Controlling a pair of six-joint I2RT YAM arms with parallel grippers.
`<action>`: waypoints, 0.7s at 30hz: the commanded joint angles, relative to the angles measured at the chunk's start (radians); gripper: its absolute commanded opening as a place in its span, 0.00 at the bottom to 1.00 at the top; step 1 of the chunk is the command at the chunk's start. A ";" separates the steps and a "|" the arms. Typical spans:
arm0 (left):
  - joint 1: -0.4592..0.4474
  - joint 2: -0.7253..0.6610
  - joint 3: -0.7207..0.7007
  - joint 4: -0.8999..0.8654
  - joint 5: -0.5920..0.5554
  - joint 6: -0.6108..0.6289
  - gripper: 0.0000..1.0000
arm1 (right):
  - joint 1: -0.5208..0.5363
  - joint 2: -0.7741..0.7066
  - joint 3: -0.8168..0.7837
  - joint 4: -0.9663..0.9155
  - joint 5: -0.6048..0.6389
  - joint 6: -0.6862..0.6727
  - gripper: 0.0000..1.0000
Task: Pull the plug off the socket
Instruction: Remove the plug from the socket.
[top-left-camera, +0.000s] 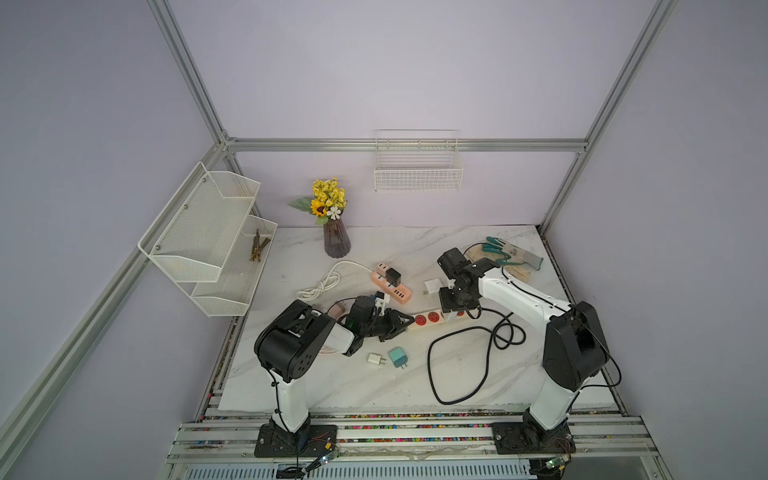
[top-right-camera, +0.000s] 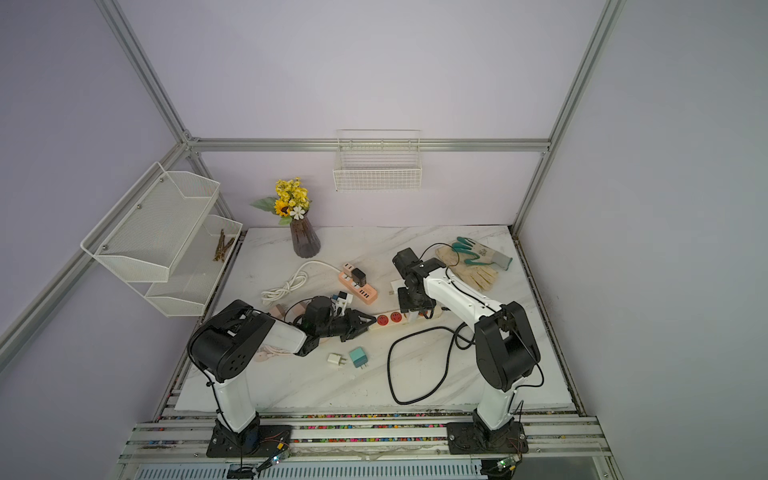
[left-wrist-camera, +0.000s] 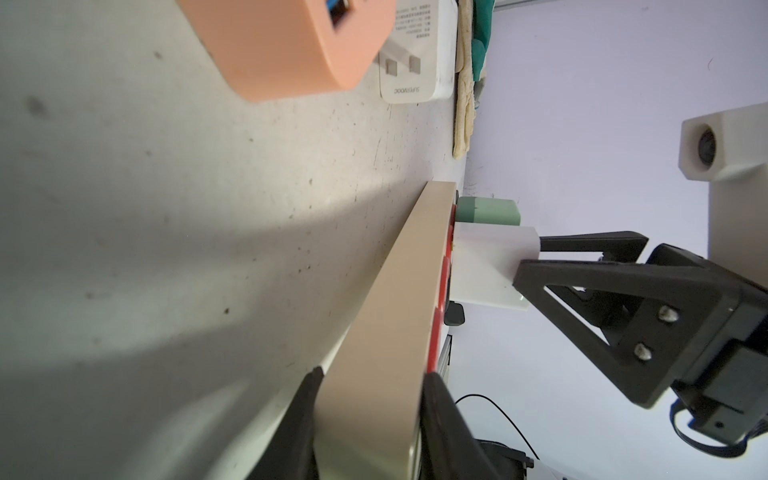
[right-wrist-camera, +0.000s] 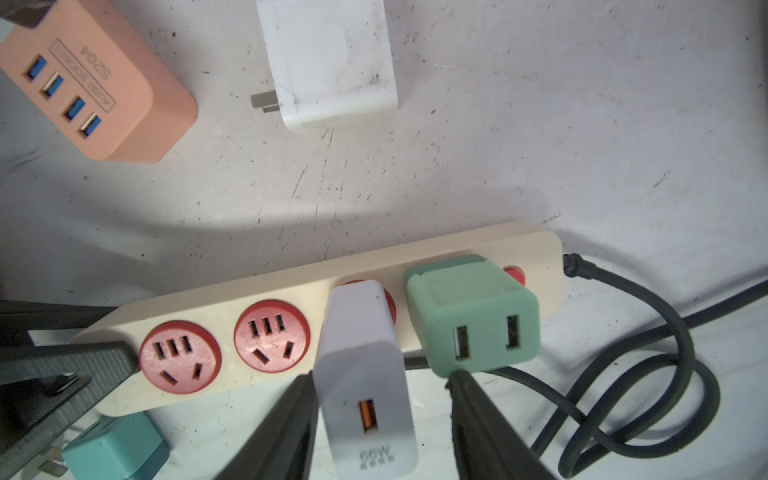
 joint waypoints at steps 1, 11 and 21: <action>-0.005 0.001 -0.026 -0.226 -0.119 0.044 0.05 | 0.022 -0.004 -0.033 0.022 -0.032 0.030 0.56; -0.010 0.000 -0.029 -0.235 -0.125 0.045 0.05 | 0.025 -0.026 -0.081 0.058 -0.033 0.046 0.60; -0.014 -0.030 -0.018 -0.235 -0.110 0.043 0.13 | 0.026 0.019 -0.093 0.150 -0.043 0.026 0.34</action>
